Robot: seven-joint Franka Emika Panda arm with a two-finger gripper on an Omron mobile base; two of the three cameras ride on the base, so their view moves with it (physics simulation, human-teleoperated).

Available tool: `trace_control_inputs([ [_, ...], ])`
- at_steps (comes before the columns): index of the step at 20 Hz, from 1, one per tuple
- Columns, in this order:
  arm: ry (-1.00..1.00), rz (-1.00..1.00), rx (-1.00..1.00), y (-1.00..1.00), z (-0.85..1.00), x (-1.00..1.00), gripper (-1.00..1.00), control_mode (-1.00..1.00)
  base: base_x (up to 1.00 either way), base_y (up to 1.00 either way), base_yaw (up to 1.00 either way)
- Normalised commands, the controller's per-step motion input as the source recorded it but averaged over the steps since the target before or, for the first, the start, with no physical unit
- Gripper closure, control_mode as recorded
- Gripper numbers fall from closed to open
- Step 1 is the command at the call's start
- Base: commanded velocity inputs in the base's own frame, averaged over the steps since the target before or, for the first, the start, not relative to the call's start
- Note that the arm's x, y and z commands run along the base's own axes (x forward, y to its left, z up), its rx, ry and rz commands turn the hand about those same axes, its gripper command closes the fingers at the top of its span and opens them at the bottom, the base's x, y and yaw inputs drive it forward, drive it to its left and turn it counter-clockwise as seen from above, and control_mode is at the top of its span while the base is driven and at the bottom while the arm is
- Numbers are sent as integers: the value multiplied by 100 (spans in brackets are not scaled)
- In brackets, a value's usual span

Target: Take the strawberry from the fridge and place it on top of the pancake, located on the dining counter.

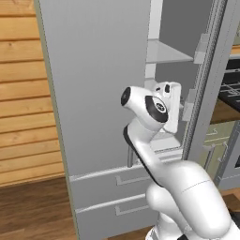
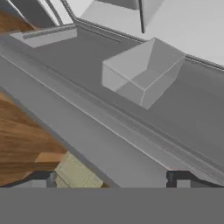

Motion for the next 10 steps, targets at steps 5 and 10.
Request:
trace_control_inputs([
  [5, 14, 0, -4, -74, 1, 0, -100, -100, 0, 0, 0],
  [10, 4, -4, 0, -86, 0, -6, -100, -100, 0, 0, 0],
])
